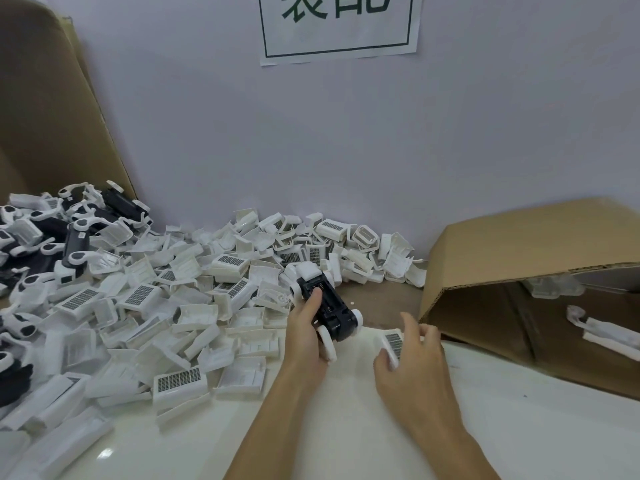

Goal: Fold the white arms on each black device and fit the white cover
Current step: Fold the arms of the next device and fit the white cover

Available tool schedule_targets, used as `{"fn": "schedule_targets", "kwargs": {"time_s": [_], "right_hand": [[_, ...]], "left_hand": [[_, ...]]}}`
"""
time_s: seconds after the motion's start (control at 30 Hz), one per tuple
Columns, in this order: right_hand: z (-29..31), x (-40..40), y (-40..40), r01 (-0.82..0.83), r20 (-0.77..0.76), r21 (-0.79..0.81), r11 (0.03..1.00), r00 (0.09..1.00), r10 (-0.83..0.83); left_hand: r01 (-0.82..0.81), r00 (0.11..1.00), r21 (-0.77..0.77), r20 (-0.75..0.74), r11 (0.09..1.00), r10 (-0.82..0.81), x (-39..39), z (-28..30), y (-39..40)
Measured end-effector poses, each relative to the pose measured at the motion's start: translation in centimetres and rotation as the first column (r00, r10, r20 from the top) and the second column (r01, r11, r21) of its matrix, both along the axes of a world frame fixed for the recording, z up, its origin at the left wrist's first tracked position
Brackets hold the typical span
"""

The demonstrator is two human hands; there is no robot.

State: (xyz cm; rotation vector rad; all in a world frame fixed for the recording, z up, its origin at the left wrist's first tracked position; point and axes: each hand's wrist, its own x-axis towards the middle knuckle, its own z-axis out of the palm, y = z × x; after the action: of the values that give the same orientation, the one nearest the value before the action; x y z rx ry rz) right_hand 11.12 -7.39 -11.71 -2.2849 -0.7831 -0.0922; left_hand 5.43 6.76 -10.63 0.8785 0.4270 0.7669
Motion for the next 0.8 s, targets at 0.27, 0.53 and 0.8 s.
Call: {"fn": "schedule_targets", "kwargs": {"time_s": [0.27,0.53,0.8], "right_hand": [[-0.4,1.1,0.5,0.009,-0.137,0.463,0.886,0.989,0.061],[-0.1,0.5,1.0,-0.145,0.071,0.616,0.775,0.989,0.129],[-0.5,0.2,1.1,-0.202,0.123,0.59,0.782,0.979,0.16]], "left_hand": [[-0.053,0.996,0.345,-0.054,0.937,0.076,0.0,0.0,-0.5],[0.105,0.976,0.528,-0.219,0.842,0.015,1.2,-1.0,-2.0],[0.167,0.984,0.498,-0.137,0.851,-0.113,1.5,-1.2,-2.8]]}}
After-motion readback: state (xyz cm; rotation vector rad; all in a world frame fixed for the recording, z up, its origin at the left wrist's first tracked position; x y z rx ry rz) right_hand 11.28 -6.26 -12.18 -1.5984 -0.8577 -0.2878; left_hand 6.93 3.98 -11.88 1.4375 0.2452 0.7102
